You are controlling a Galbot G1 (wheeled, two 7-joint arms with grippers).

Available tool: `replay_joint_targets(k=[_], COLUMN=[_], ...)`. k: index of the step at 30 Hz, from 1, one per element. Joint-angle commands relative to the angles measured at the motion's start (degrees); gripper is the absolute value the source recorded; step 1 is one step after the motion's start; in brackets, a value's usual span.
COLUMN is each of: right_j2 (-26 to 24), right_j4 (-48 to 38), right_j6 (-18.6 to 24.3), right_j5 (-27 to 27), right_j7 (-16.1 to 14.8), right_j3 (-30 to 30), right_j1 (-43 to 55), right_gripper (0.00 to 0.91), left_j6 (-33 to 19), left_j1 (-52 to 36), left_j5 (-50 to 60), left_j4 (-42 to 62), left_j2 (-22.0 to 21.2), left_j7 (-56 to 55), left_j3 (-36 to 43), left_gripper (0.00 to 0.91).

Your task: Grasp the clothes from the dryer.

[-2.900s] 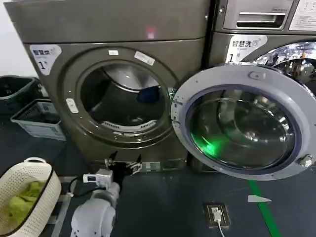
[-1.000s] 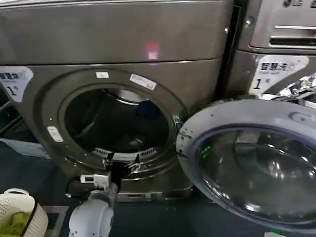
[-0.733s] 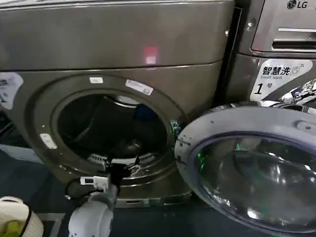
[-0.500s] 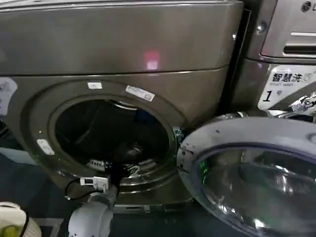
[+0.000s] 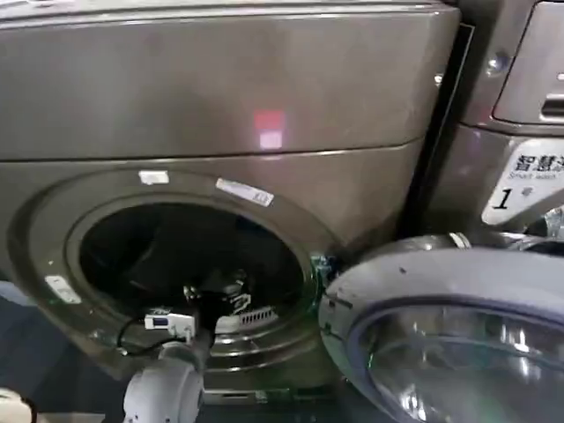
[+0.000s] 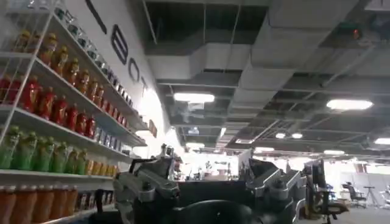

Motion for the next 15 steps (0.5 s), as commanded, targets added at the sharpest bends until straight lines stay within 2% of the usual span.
replay_joint_targets(k=[1, 3, 5, 6, 7, 10, 12, 13, 14, 15], right_j2=[-0.4, -0.4, -0.4, -0.4, -0.3, -0.2, -0.2, -0.1, -0.1, -0.1], right_j4=[0.0, 0.0, -0.1, -0.1, -0.1, -0.3, -0.4, -0.4, -0.5, -0.6], right_j6=[0.0, -0.1, -0.1, -0.1, -0.1, 0.0, 0.1, 0.0, 0.0, 0.1], right_j5=[0.1, 0.1, 0.2, 0.3, 0.3, 0.3, 0.3, 0.3, 0.3, 0.3], right_j7=[0.0, 0.0, 0.0, -0.1, -0.1, -0.1, -0.1, -0.2, -0.3, -0.3], right_j3=[0.0, 0.0, 0.0, 0.1, 0.1, 0.3, 0.4, 0.4, 0.5, 0.7], right_j1=[0.2, 0.1, 0.1, 0.1, 0.0, -0.1, -0.1, -0.1, -0.2, -0.2], right_gripper=[0.907, 0.907, 0.907, 0.907, 0.907, 0.907, 0.907, 0.907, 0.907, 0.907], left_j6=[2.8, 2.8, 2.8, 2.8, 2.8, 2.8, -8.1, -10.1, -18.0, -23.5], left_j1=[-5.1, -7.9, -10.3, -11.8, -12.9, -16.5, -19.0, -19.8, -20.6, -20.7], left_j5=[5.8, 9.6, 16.3, 19.3, 28.2, 39.7, 49.5, 50.9, 53.6, 56.5], left_j4=[6.2, 9.2, 11.7, 12.9, 13.4, 13.3, 14.8, 15.1, 15.2, 14.9], left_j2=[-1.0, -0.7, -0.2, -0.2, 0.1, 1.3, 2.3, 2.7, 3.2, 3.7], left_j7=[-0.3, 2.8, 10.3, 15.7, 25.8, 45.0, 54.7, 58.6, 65.5, 68.2], left_j3=[-0.4, -0.4, -0.5, -0.7, -0.8, -1.0, -1.2, -1.2, -1.2, -1.0], left_gripper=[0.907, 0.907, 0.907, 0.907, 0.907, 0.907, 0.907, 0.907, 0.907, 0.907])
